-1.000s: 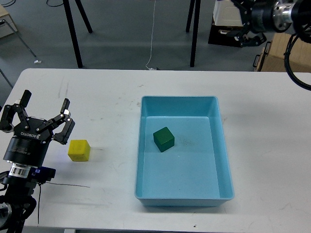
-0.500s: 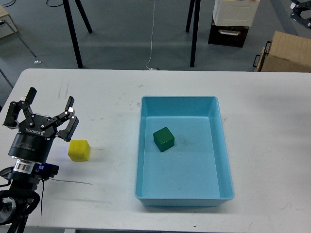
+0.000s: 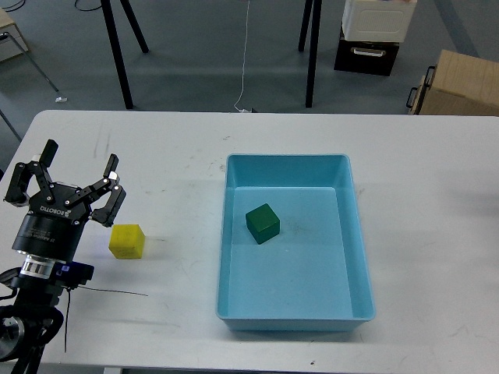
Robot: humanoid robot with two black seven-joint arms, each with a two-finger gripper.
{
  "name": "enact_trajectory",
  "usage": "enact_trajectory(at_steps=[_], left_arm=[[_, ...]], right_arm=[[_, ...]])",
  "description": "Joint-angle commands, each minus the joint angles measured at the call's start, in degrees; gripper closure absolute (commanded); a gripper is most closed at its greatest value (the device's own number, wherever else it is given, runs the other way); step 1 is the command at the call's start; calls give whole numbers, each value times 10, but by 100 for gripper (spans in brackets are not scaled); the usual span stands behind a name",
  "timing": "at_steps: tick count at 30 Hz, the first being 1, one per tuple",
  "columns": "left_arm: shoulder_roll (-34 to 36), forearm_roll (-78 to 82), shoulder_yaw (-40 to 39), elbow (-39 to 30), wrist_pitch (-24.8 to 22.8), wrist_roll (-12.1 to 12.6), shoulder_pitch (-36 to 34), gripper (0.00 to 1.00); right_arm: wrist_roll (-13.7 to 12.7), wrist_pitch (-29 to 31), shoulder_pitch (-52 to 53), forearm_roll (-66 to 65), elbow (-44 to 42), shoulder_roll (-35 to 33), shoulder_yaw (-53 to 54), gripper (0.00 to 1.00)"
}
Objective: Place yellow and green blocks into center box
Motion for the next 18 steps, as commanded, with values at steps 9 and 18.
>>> enact_trajectory(at_steps=[9,18], left_arm=[[0,-3,-10,-9,0,-2,1,0],[19,-5,-130,-5,0,7,-4,0]], right_arm=[[0,0,-244,-55,171,173,71,0],[0,0,-280,-60,201,144,77,0]])
